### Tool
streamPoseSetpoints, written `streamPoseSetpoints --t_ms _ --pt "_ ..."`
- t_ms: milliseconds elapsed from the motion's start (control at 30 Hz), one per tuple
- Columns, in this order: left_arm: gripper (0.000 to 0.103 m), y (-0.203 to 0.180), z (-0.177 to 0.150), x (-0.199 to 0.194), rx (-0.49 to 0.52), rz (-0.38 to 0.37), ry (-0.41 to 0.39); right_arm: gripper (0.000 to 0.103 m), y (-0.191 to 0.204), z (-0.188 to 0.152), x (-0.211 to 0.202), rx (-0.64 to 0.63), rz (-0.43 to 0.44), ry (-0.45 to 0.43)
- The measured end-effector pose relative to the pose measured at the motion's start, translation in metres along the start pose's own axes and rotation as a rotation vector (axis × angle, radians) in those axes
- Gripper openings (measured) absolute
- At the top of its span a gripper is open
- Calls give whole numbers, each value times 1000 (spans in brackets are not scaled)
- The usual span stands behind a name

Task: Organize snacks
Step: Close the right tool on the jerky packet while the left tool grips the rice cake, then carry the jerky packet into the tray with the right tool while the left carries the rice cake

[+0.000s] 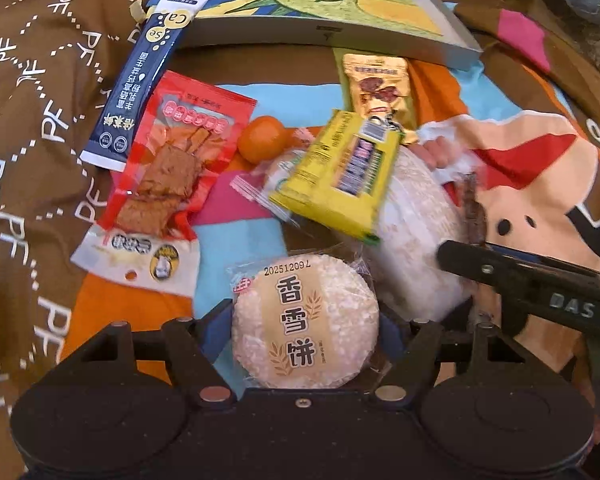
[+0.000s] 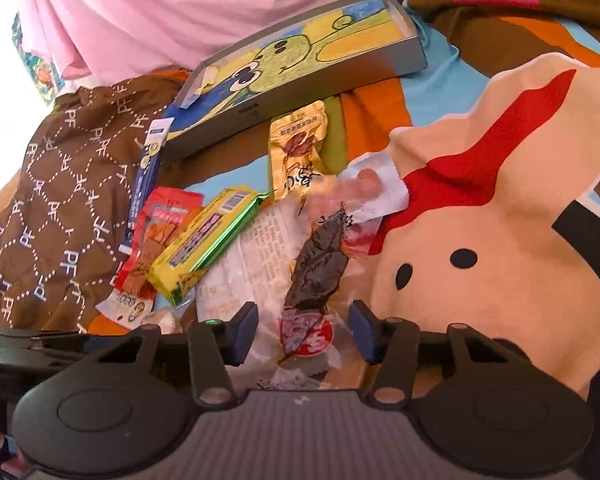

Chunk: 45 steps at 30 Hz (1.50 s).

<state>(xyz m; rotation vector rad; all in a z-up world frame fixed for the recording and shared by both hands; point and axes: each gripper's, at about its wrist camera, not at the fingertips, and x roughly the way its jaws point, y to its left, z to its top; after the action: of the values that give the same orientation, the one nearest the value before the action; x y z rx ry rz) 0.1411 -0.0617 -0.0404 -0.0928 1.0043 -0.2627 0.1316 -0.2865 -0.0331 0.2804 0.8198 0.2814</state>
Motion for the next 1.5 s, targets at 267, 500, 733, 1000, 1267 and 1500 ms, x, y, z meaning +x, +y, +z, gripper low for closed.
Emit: streamPoseSetpoints --t_ms 267,500,733,1000,1267,1500 --pt "74 -7 -14 -14 -62 18 -1 53 14 -9 -14 -87 -34 -18" --pt "74 -12 -19 -22 -69 55 -25 53 38 -19 -25 -276 -81 -73" --pt "74 -10 -25 -32 -96 110 -66 53 64 -32 -31 -492 -168 -165" --pt "74 -11 -10 -56 -77 131 -188 54 58 -22 -44 -472 -190 -251" --pt "74 -6 35 -71 -58 35 -268 54 62 -5 -59 -448 -158 -327" --pt "74 3 93 -76 -46 62 -340 54 65 29 -66 -442 -172 -398"
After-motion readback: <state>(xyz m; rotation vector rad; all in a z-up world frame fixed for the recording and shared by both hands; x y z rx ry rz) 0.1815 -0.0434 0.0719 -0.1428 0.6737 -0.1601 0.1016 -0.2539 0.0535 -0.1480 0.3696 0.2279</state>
